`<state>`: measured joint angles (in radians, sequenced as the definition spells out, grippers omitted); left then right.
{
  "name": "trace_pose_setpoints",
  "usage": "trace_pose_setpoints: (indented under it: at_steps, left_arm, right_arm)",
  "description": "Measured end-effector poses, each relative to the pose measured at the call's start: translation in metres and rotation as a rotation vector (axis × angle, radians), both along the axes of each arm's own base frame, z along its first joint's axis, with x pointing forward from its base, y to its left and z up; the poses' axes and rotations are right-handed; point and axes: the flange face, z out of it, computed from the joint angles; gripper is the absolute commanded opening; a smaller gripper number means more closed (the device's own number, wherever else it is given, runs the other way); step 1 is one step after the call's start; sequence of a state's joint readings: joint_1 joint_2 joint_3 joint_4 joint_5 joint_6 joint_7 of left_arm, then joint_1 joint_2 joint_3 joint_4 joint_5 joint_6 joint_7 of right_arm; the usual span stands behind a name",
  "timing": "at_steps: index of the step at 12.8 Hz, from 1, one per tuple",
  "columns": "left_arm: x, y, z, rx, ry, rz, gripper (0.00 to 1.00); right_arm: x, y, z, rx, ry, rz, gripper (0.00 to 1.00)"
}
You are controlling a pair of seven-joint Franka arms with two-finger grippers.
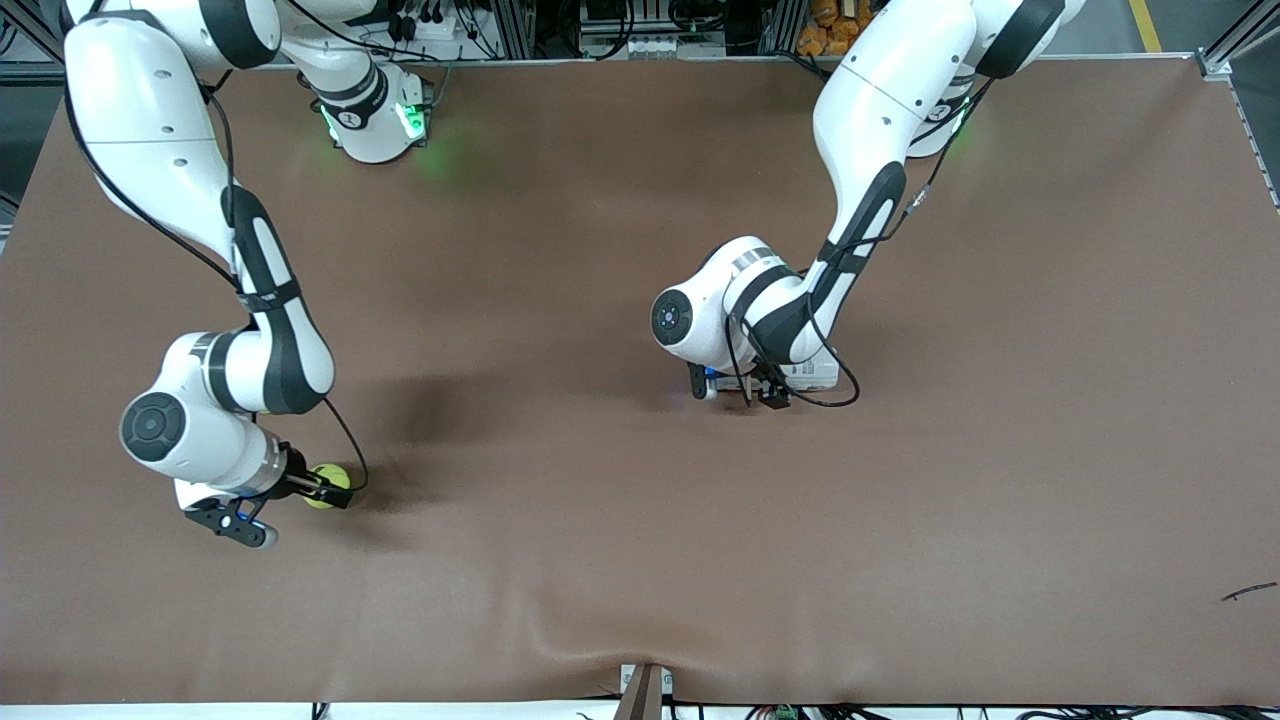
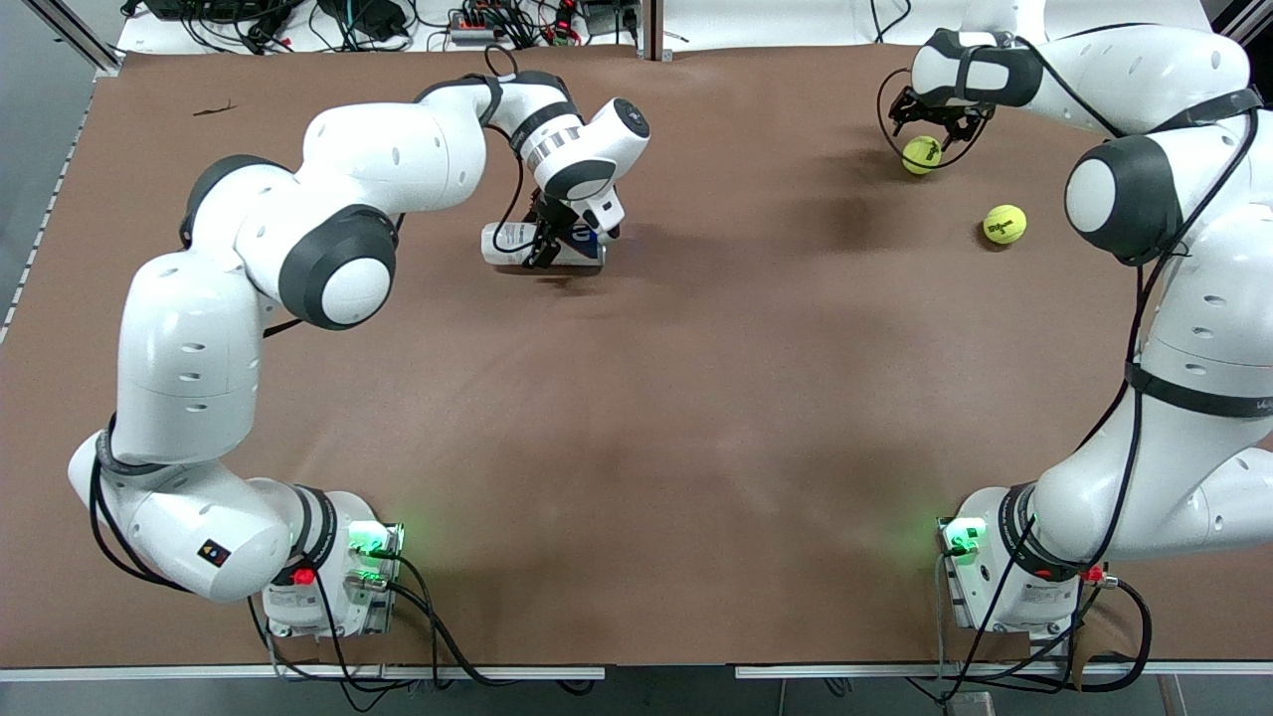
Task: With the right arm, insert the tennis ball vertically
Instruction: 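Grasp the can with the left gripper while the right gripper grasps a ball, then lift the can upright with the left gripper, open end up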
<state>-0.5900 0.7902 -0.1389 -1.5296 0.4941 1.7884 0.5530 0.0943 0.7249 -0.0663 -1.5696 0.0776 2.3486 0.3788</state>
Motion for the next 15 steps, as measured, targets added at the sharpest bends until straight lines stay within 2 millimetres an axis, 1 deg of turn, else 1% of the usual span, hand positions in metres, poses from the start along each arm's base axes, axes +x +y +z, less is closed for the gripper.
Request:
trace_pose_setpoints:
  at_steps: [2,3,6,8,10,15]
  left_arm:
    - [0.000,0.000,0.000,0.000,0.000,0.000,1.00]
    - [0.000,0.000,0.000,0.000,0.000,0.000,0.96]
    - [0.000,0.000,0.000,0.000,0.000,-0.001,0.78]
    - [0.000,-0.001,0.001,0.001,0.000,-0.005,0.71]
    - [0.000,-0.001,0.002,0.001,0.000,-0.007,0.71]
    - [0.002,-0.003,0.004,-0.004,-0.006,-0.006,0.74]
  right_arm:
    - [-0.001,-0.002,-0.008,-0.004,0.006,-0.001,1.00]
    - [-0.001,-0.003,-0.012,-0.005,0.011,-0.002,1.00]
    - [-0.004,-0.004,-0.020,-0.013,0.025,0.002,1.00]
    - [-0.008,-0.004,-0.025,-0.025,0.036,0.012,1.00]
    - [-0.011,-0.005,-0.029,-0.027,0.045,0.014,1.00]
    - [-0.010,-0.006,-0.033,-0.029,0.025,0.013,1.00]
